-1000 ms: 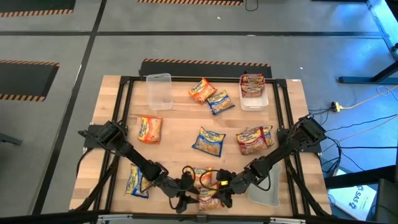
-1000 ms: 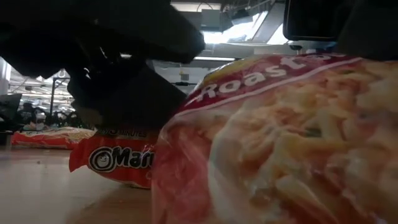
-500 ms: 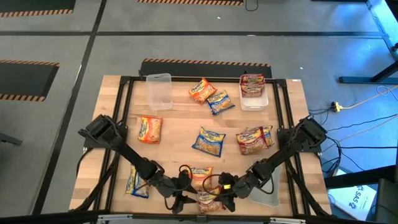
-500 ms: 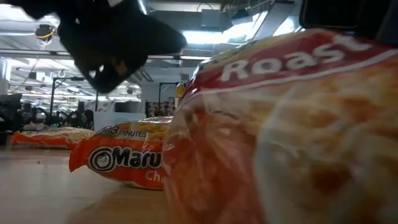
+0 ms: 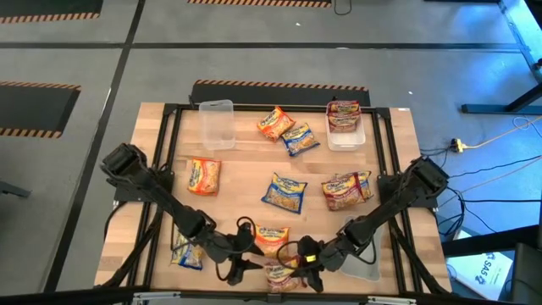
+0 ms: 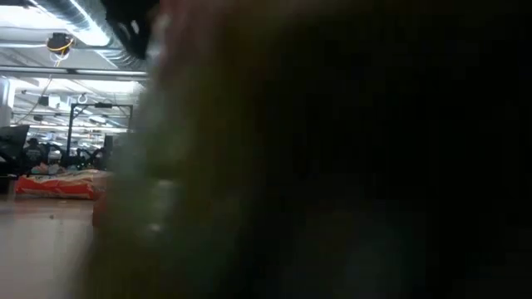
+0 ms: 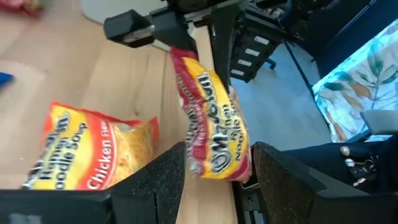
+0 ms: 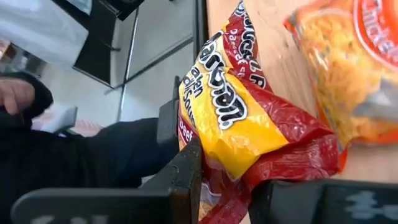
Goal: Sort Maruchan noodles
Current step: Put the bottom red noodle pack into the white bin
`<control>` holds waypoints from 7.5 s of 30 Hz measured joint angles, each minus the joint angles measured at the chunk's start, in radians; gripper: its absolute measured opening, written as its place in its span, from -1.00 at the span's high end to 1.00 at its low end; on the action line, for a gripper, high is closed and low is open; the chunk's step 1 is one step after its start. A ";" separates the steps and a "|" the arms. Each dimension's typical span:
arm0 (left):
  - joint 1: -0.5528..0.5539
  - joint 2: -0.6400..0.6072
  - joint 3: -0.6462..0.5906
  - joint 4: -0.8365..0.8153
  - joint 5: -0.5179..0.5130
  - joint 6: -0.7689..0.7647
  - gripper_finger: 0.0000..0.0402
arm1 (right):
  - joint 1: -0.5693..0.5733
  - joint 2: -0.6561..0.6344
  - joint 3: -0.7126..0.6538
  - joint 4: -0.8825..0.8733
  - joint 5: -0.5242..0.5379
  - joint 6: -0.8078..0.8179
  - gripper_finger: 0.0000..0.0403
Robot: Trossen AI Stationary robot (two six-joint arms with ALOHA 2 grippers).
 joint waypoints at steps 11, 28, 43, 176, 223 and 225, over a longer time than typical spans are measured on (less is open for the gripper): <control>0.018 -0.058 0.000 -0.015 -0.012 0.022 0.07 | 0.000 -0.075 0.129 -0.275 0.187 -0.366 0.64; 0.073 -0.048 0.000 -0.008 0.111 -0.053 -0.35 | -0.042 -0.073 0.174 -0.306 0.297 -0.567 0.64; 0.070 -0.085 0.000 -0.073 0.070 -0.026 -0.34 | -0.047 -0.072 0.238 -0.368 0.276 -0.618 0.75; 0.097 -0.191 -0.096 -0.272 -0.212 0.231 0.16 | -0.352 0.123 0.778 -0.977 -0.051 -0.699 0.76; 0.112 -0.360 -0.094 -0.428 -0.129 0.340 0.17 | -0.574 -0.357 0.482 -1.634 0.289 -0.843 0.82; 0.131 -0.360 -0.094 -0.428 -0.123 0.341 0.17 | -0.641 -0.424 0.426 -1.621 0.290 -0.909 0.82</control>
